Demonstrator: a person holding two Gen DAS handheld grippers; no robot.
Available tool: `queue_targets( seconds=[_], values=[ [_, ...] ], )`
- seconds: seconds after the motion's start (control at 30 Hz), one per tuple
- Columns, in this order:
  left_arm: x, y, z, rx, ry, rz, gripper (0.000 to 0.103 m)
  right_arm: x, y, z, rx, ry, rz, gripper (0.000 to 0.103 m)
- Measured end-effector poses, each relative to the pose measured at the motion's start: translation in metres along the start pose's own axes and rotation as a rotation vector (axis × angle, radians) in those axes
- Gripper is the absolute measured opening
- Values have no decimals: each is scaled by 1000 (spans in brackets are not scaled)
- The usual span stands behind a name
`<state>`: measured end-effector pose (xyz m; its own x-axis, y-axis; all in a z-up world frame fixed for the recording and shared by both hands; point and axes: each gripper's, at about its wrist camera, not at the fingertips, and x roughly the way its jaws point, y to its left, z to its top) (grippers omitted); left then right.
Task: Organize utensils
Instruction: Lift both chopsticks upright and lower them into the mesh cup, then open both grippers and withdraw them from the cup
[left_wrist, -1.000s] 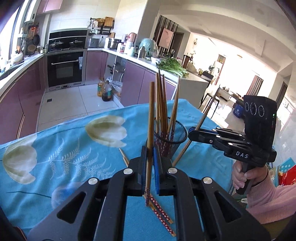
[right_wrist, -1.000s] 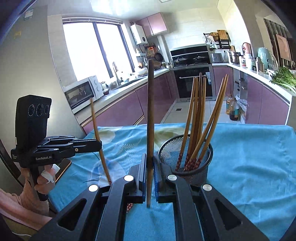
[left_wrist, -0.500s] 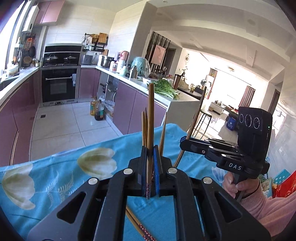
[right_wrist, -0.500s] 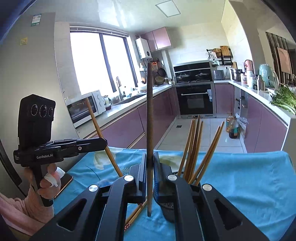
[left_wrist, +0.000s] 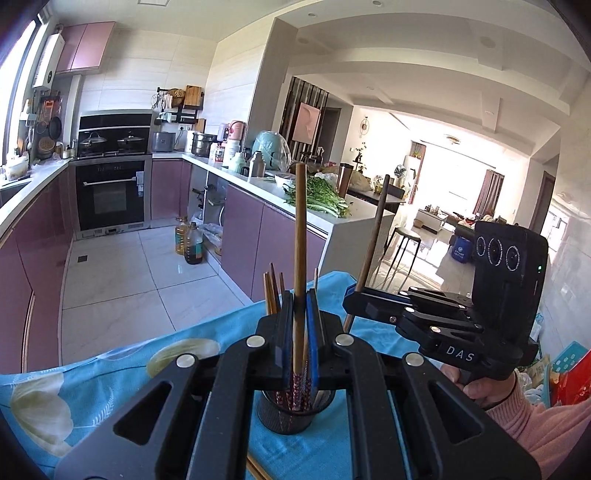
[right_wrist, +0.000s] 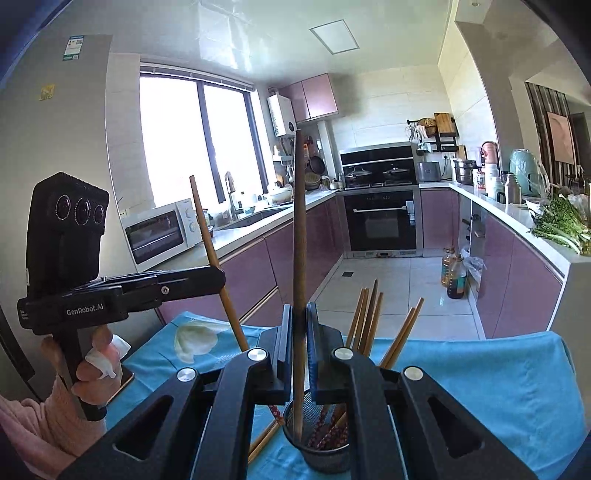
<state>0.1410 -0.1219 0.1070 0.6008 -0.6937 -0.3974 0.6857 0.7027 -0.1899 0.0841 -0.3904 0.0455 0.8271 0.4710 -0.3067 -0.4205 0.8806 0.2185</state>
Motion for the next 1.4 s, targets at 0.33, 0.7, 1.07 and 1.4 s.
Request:
queue_targets(
  seconds=[0.33, 0.7, 1.07, 1.4],
  values=[
    [38, 2, -13, 36, 122, 40, 8, 33, -16, -22, 54, 94, -22, 6],
    [79, 20, -32, -6, 291, 28, 8, 64, -28, -44, 100, 223, -68, 9],
    [99, 33, -49, -49, 301, 56, 14, 62, -21, -49, 76, 197, -120, 30],
    [54, 45, -65, -70, 197, 119, 29, 41, -9, -48, 51, 147, -64, 33]
  ],
)
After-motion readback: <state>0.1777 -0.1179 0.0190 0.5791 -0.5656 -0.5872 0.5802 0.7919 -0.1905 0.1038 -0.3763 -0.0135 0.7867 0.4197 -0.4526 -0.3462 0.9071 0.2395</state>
